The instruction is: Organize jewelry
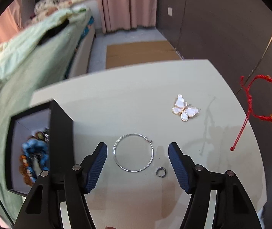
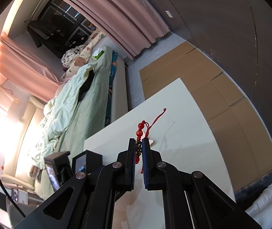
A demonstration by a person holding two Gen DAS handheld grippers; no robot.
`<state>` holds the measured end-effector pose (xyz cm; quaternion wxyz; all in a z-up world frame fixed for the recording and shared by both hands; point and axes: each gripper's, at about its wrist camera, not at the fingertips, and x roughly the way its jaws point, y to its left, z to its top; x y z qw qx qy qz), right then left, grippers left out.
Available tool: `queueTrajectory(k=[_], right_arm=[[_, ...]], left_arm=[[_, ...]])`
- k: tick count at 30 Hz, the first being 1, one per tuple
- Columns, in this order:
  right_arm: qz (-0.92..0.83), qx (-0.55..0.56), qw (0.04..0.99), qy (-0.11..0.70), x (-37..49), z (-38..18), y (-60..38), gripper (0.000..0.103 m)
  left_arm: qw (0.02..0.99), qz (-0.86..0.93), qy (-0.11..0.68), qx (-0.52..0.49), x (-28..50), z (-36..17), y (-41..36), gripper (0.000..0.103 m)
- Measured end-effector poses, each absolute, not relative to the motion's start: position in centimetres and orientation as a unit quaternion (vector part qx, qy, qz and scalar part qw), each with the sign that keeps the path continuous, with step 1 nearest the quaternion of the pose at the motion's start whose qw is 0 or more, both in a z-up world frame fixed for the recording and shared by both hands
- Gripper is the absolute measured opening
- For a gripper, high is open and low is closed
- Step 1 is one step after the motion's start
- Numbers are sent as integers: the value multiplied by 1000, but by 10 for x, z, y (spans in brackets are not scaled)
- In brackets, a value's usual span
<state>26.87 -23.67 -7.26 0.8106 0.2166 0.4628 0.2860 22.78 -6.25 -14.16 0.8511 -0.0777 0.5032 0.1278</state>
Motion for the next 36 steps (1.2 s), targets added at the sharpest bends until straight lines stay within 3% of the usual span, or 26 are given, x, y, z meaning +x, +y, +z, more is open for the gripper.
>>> queueTrajectory(k=[11,13,24,36], right_arm=[[290,209,810,465,268,-71,-236,8],[291,208,810,465,267,-71,-235,8],[291,206,810,466,267,-72,-231,8],[313,204,803,464,263,-72,-214,8]], left_arm=[[843,131,514,-88,228,-153,-59,64],[844,134,511,-88,227,-148,-59,50],[845,107,508,-125,216,-141,-51,51],[871,110,461,-130,187,-76,-6,51]])
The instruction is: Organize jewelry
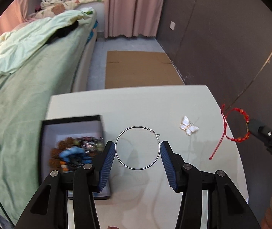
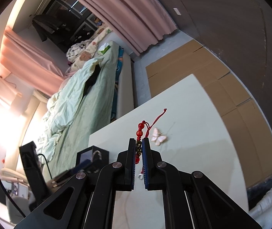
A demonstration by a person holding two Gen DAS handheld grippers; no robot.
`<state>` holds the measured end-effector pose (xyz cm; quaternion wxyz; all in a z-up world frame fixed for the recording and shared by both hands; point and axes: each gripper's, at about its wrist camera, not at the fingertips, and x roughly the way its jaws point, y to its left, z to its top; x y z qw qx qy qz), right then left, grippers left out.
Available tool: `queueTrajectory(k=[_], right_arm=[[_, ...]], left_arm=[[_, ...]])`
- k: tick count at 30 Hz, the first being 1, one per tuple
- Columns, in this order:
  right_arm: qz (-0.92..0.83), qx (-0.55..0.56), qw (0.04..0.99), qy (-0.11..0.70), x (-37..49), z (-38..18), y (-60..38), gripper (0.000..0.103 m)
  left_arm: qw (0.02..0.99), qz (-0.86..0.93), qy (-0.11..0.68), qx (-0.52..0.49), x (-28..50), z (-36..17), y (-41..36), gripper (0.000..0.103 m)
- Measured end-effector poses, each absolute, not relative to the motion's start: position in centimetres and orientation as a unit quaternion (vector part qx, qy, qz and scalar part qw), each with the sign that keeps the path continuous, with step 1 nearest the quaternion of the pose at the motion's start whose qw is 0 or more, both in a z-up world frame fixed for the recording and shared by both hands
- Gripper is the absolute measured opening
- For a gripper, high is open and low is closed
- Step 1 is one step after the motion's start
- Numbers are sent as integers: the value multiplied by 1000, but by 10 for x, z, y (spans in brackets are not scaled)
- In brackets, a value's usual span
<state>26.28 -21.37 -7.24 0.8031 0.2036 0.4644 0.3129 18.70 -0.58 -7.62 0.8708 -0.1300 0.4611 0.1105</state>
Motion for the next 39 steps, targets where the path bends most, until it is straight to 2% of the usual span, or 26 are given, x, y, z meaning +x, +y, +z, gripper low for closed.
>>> queueTrajectory(k=[13,14,15,17,23,35,37,38,39], right_arm=[[373,186,790,449,244,-64,-159,8],[380,185,788,447,242,-64,-152,8],[387,183,787,445,239,-63,-146,8],[400,181,783,440,235,-61,-134,8],[443,187,768,424,220,-61,-96,8],[501,188,736,415,198,-70,-30,9],[502,172,727,436,196,-76,-17,45],[496,167,725,448,197,-80,-15,74],[486,168,733,446,196,-82,-16,76]], left_arm=[[882,113,426,-169,156,-70,57,52],[882,112,425,-173,155,-71,61,62],[882,111,422,-180,154,-72,66,83],[883,107,411,-201,148,-71,78,103],[892,120,380,-214,125,-50,108,103],[888,149,356,-249,91,-45,162,103],[887,152,355,-253,89,-45,166,103],[887,151,354,-254,88,-45,165,103],[888,150,353,-254,87,-45,165,103]])
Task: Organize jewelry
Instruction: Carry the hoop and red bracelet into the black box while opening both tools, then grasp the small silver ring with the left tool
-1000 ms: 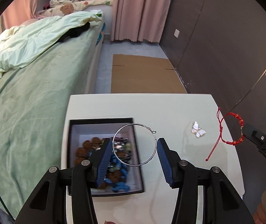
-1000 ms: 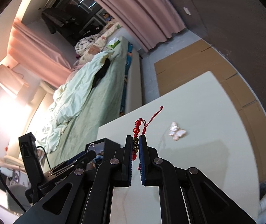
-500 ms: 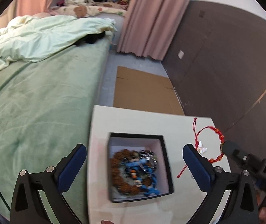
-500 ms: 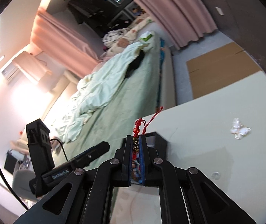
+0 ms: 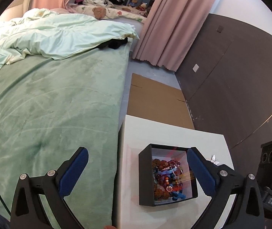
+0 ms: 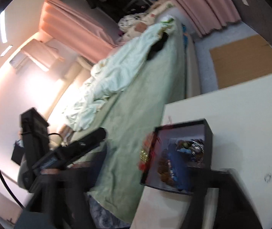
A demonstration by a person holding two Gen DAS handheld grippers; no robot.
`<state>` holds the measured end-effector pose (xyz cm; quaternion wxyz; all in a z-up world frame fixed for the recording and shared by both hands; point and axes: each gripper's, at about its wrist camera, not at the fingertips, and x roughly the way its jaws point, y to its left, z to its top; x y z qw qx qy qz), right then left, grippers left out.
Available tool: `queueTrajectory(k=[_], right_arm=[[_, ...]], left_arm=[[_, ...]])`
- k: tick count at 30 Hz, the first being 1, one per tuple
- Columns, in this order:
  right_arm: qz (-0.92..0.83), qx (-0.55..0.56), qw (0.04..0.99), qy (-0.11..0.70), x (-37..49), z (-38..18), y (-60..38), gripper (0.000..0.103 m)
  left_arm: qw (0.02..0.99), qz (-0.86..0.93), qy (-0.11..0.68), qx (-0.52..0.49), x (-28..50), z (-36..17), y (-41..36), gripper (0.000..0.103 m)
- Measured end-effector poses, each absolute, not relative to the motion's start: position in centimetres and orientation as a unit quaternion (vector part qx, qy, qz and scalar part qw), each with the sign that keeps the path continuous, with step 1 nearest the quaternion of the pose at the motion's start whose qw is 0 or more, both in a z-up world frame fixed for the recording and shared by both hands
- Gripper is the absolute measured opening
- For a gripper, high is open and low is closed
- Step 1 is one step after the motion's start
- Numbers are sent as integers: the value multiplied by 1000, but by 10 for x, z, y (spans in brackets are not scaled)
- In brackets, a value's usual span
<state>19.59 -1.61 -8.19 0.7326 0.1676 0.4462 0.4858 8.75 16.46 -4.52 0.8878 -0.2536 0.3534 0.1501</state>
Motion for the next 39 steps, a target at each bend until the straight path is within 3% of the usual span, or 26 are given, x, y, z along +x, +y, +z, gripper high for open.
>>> queueTrajectory(k=[8,32,35,39], right_arm=[[447,185,765,425,202,-66,-69,76],[267,191,806,493,235,-87,-213,76],[242,196,815,489,237,-85,-230,76],[218,208,821,485,240,-83,-247,76]], left_arm=[[894,128,357,-237,93,-44,148,103],[906,-8,412,-97,154,-59,-3,102],[898,-37,430,-88,166,-67,-20,93],[883,-44,462,-69,181,-85,-40,69]])
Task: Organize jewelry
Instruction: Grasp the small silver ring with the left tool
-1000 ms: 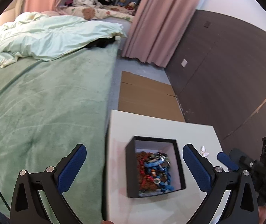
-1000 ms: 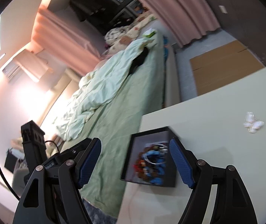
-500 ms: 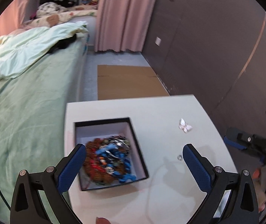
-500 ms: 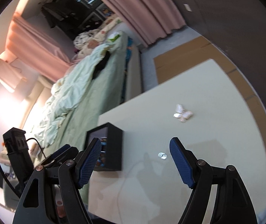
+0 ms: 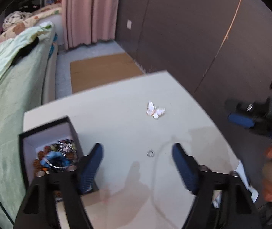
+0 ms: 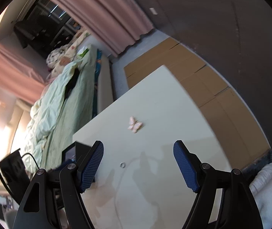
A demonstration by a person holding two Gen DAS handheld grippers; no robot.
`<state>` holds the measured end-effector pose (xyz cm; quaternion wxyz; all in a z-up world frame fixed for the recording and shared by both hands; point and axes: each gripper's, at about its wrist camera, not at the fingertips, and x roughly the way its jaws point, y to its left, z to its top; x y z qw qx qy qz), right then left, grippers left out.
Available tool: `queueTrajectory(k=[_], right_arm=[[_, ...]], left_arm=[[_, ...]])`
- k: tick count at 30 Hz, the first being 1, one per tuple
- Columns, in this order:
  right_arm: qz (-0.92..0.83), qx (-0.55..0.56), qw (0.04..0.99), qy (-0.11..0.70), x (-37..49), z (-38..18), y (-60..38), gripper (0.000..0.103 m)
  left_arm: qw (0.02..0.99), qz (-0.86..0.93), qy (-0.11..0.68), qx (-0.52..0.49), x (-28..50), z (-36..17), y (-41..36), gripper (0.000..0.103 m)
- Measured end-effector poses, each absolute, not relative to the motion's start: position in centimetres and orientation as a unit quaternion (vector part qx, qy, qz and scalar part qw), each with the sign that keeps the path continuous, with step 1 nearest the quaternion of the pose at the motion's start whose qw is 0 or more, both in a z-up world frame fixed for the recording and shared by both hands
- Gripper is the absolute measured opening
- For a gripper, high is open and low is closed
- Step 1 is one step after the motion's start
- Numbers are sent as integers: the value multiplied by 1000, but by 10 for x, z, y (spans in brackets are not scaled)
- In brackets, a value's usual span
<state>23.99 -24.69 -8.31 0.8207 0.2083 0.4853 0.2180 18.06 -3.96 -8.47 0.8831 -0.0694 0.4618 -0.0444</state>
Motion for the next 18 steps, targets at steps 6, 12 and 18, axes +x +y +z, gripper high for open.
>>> queueTrajectory(k=[6,12,18], right_arm=[[199,219,823,484,244,-82,-265,76],[195,227,823,482,248,-80,-278,76],[195,228,823,482,252,-80,-287,76]], left_arm=[[863,-81,492,-79,197,-105,-58,63],[855,-95,509,-20,207,-125,-79,49],[848,-90,523,1,212,-143,-82,41]])
